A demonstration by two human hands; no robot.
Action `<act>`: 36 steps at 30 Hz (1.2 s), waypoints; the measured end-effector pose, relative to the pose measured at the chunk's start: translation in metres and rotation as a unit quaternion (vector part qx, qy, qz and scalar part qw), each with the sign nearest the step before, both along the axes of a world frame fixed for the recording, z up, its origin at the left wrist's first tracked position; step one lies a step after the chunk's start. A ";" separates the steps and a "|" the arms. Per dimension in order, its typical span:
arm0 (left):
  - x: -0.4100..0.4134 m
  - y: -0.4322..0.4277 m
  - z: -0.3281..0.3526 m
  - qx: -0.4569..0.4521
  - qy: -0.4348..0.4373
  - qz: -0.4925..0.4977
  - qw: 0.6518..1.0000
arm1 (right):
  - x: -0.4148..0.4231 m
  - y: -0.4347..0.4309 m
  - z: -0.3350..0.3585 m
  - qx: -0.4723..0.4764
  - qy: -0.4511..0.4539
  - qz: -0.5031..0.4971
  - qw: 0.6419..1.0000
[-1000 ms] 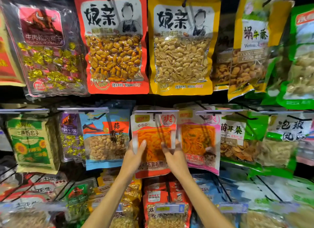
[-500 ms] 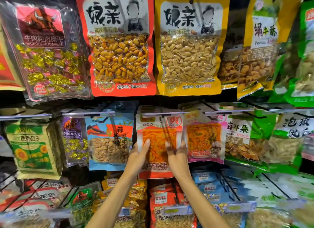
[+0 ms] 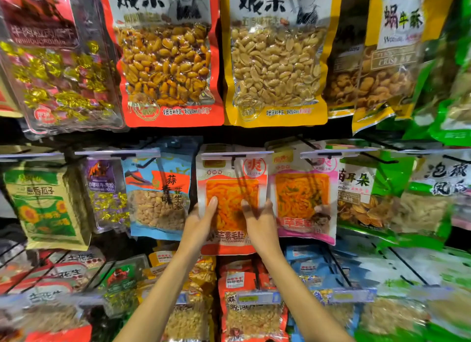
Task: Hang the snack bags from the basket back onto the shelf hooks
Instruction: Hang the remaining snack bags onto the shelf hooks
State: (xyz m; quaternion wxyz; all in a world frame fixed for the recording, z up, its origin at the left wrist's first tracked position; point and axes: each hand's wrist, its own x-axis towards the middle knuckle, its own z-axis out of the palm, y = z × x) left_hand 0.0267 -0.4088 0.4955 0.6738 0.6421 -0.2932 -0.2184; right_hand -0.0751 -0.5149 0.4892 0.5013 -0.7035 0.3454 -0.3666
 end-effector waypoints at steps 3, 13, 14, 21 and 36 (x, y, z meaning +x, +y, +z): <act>-0.007 0.002 -0.001 0.003 0.004 0.025 1.000 | 0.000 -0.007 -0.011 0.001 0.009 0.021 1.000; -0.037 0.024 0.002 0.118 -0.136 0.049 0.982 | -0.039 0.004 0.002 -0.004 0.040 0.053 0.998; -0.039 0.027 0.003 0.123 -0.143 0.046 0.981 | -0.042 0.005 0.002 -0.010 0.046 0.056 0.997; -0.044 0.055 0.017 0.259 -0.346 0.025 0.902 | -0.071 0.017 0.018 -0.166 0.151 0.052 0.973; -0.071 0.065 0.024 0.430 -0.621 0.017 0.655 | -0.147 0.033 0.043 -0.336 0.556 0.042 0.759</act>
